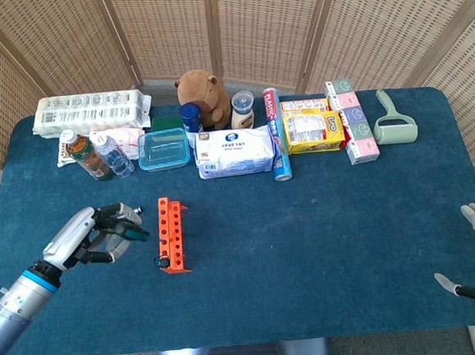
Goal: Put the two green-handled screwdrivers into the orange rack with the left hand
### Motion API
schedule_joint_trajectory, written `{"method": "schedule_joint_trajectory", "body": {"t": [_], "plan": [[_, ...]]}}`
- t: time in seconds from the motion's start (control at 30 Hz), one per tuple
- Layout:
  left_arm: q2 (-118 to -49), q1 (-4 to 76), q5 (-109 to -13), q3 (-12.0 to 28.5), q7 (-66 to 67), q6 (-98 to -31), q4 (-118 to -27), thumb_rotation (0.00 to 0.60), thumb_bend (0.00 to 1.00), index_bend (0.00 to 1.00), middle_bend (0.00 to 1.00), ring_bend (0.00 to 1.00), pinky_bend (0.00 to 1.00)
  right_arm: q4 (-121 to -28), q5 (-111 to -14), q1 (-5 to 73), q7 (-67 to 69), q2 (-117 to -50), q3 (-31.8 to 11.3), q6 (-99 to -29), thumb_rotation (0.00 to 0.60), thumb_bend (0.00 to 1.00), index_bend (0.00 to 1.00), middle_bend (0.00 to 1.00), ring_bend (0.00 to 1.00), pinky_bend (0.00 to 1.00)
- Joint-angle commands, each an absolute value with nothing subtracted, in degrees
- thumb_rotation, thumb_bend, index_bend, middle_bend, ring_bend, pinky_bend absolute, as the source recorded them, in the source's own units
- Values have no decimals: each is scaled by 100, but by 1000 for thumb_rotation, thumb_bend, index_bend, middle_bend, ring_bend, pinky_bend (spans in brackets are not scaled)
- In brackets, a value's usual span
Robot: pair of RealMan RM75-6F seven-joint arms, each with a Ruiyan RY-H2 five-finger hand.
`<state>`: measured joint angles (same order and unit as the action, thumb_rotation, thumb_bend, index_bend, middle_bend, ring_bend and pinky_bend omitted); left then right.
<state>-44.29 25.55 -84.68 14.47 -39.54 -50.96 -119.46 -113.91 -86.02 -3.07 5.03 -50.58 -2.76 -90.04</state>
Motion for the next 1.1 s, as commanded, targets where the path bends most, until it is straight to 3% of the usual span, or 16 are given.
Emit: {"method": "schedule_joint_trajectory", "body": {"t": [0.03, 0.43, 0.8, 1.1], "plan": [[-4395, 2621, -8550, 1344, -4144, -5002, -11841, 600, 438, 514, 780, 717, 864, -11389, -8621, -317, 527, -5047, -274, -9025, 600, 104, 16, 43, 0, 7], [-4246, 2792, -8421, 1209, -3799, -4991, -11973, 600, 439, 513, 780, 717, 864, -11380, -8638, -330, 608, -5013, -271, -9046, 600, 104, 15, 43, 0, 7], [-4775, 3039, -7674, 1177, -2576, -5068, -11742, 600, 439, 513, 780, 717, 864, -11378, -8656, -321, 572, -5025, -259, -9024, 599, 104, 15, 43, 0, 7], [-4806, 3057, -7580, 1208, -2558, -5189, -11934, 600, 439, 513, 780, 717, 864, -11374, -8645, -326, 611, -5008, -264, -9034, 600, 104, 16, 43, 0, 7]]}}
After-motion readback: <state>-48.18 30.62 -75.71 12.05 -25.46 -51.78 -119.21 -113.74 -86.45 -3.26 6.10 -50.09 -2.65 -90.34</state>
